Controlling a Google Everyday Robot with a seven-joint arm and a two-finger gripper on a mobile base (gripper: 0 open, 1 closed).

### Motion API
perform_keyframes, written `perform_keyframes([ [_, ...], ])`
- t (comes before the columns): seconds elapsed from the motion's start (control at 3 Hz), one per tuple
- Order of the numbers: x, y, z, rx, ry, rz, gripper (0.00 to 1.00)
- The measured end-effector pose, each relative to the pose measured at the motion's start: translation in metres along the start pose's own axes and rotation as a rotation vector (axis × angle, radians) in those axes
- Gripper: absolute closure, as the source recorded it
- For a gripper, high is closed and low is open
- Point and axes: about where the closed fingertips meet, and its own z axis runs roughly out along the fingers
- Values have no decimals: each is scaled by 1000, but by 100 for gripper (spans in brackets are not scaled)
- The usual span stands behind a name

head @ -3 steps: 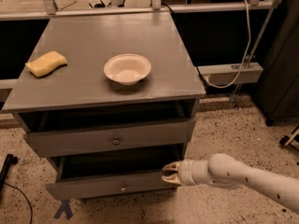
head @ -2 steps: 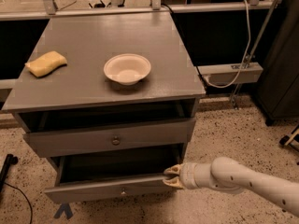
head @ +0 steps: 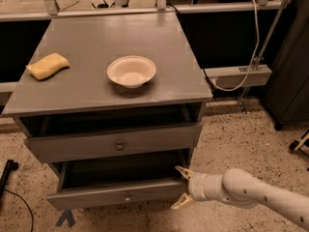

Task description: Open middle drawer

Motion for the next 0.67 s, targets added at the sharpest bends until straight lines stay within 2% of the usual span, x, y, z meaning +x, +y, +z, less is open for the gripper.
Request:
perform_keyframes([
  [0.67,-9,14,-26,18,-14,8,0],
])
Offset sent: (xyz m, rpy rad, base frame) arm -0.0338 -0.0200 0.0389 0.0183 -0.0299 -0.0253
